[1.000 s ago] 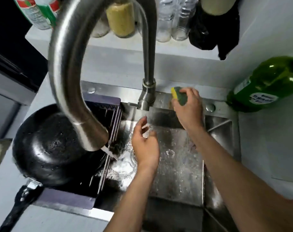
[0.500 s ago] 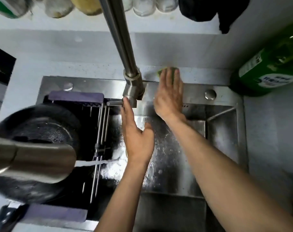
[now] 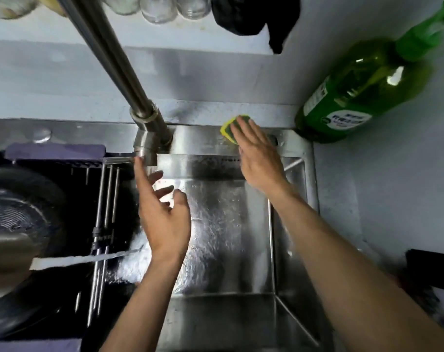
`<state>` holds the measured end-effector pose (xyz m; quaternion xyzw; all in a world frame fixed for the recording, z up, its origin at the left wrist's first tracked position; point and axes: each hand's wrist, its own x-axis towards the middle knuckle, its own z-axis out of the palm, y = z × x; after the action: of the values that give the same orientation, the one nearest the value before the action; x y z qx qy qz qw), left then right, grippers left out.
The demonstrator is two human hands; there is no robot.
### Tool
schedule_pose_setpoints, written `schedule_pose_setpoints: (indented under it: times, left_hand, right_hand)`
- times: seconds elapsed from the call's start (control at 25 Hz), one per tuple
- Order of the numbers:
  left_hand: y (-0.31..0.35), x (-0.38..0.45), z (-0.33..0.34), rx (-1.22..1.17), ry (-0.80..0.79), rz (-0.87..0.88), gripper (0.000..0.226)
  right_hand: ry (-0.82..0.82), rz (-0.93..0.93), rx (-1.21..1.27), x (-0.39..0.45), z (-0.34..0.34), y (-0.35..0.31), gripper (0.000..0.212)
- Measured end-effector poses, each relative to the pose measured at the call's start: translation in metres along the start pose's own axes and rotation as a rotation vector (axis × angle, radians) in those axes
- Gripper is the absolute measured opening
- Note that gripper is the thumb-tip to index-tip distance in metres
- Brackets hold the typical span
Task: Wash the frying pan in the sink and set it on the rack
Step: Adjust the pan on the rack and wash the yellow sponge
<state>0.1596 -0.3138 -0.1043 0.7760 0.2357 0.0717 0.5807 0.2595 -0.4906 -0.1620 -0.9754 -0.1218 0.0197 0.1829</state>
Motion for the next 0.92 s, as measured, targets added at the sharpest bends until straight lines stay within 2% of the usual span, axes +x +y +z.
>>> schedule_pose_setpoints:
  times: [0.04, 0.12, 0.24, 0.32, 0.44, 0.52, 0.6, 0.72, 0.84, 0.92]
  left_hand:
    - [0.005, -0.008, 0.005, 0.004, 0.020, 0.065, 0.076]
    - [0.025, -0.016, 0.031, -0.016, -0.083, 0.179, 0.056]
    - [0.072, 0.007, 0.092, 0.009, -0.280, 0.262, 0.037]
    - [0.104, 0.032, 0.135, 0.121, -0.422, 0.314, 0.050]
    - [0.128, 0.061, 0.190, 0.329, -0.731, 0.447, 0.092]
    - [0.133, 0.070, 0.213, 0.357, -0.840, 0.487, 0.102]
    - [0.132, 0.070, 0.224, 0.277, -0.861, 0.455, 0.102]
    - [0.127, 0.059, 0.228, 0.162, -0.863, 0.514, 0.099]
    - [0.129, 0.056, 0.220, 0.083, -0.853, 0.568, 0.092]
    - [0.138, 0.063, 0.203, 0.042, -0.808, 0.569, 0.084]
  right_hand:
    - [0.046, 0.091, 0.007, -0.017, -0.007, 0.013, 0.071]
    - [0.081, 0.283, -0.042, -0.054, -0.024, 0.028, 0.078]
    - [0.082, 0.358, -0.059, -0.083, -0.033, 0.043, 0.069]
    - [0.057, 0.424, -0.078, -0.092, -0.039, 0.047, 0.065]
    - [0.009, 0.453, -0.258, -0.095, -0.045, 0.038, 0.064]
    - [-0.056, 0.428, -0.384, -0.098, -0.052, 0.038, 0.061]
    - [-0.105, 0.420, -0.445, -0.102, -0.058, 0.046, 0.064]
    - [-0.118, 0.487, -0.466, -0.105, -0.052, 0.035, 0.071]
    - [-0.125, 0.408, -0.324, -0.106, -0.040, 0.034, 0.084]
    - [-0.143, 0.336, -0.204, -0.104, -0.038, 0.042, 0.078]
